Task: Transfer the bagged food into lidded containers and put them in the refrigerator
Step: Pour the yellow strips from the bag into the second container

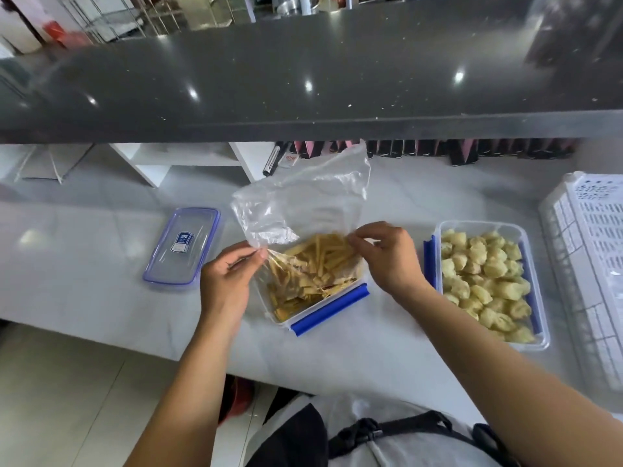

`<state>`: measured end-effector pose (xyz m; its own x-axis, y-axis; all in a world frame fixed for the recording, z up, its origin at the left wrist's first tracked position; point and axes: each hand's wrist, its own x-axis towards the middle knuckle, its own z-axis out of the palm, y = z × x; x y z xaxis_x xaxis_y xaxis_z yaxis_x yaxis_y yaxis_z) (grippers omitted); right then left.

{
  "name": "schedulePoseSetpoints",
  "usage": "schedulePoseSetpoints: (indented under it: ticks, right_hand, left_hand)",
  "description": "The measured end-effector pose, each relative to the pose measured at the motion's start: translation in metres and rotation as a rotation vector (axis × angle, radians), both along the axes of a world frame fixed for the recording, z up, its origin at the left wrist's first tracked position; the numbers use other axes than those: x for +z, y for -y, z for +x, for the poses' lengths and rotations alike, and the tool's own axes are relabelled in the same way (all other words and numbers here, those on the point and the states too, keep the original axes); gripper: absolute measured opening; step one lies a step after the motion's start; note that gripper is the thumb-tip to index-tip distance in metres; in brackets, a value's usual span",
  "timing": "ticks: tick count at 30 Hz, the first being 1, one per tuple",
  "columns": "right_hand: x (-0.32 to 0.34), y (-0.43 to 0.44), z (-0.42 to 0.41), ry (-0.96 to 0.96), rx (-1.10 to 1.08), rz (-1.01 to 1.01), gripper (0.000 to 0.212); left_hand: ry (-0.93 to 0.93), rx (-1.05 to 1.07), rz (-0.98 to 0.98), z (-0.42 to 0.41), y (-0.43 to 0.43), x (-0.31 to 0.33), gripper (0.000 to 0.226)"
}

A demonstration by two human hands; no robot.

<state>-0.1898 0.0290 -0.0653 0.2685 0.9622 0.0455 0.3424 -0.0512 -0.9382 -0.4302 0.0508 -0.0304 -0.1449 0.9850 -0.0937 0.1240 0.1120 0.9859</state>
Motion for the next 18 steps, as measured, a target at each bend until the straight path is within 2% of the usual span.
schedulePoseSetpoints:
  ticks: [2, 3, 5, 6, 7, 10, 11, 13, 14, 15, 18]
  right_hand:
    - [0.003, 0.002, -0.002, -0.129, 0.233, -0.067, 0.013]
    - [0.004, 0.003, 0.000, -0.227, 0.238, -0.057, 0.013]
    - [0.003, -0.001, 0.010, -0.343, -0.012, 0.031, 0.007]
    - [0.003, -0.002, 0.014, -0.318, -0.108, 0.053, 0.005]
    - [0.003, -0.001, 0.016, -0.277, -0.081, 0.045, 0.005]
    - [0.004, 0.008, 0.007, -0.182, 0.296, 0.050, 0.020]
    - [0.008, 0.008, 0.006, -0.225, 0.283, 0.075, 0.019]
    - [0.014, 0.001, 0.009, -0.383, 0.054, 0.138, 0.007]
    - [0.017, -0.001, 0.011, -0.397, -0.040, 0.148, 0.008]
    - [0.017, -0.003, 0.013, -0.342, -0.038, 0.138, 0.009]
    - [0.008, 0.004, 0.005, -0.168, 0.214, 0.011, 0.020]
  left_hand:
    - [-0.059, -0.161, -0.022, 0.005, 0.005, 0.003, 0.019]
    - [-0.071, -0.218, -0.034, 0.007, 0.008, 0.003, 0.018]
    - [-0.040, -0.180, -0.029, 0.007, 0.011, 0.001, 0.012]
    - [-0.010, -0.116, -0.029, 0.006, 0.010, 0.002, 0.013]
    - [0.015, -0.068, -0.031, 0.005, 0.010, 0.003, 0.014]
    - [0.005, -0.146, -0.012, 0.001, 0.010, 0.006, 0.017]
    - [-0.001, -0.181, 0.000, 0.001, 0.010, 0.008, 0.019]
    - [0.024, -0.145, 0.024, 0.001, 0.008, 0.011, 0.016]
    - [0.049, -0.095, 0.024, 0.000, 0.007, 0.012, 0.015]
    - [0.071, -0.057, 0.017, 0.000, 0.006, 0.011, 0.015]
    - [0.055, -0.070, -0.017, 0.001, 0.006, 0.008, 0.015]
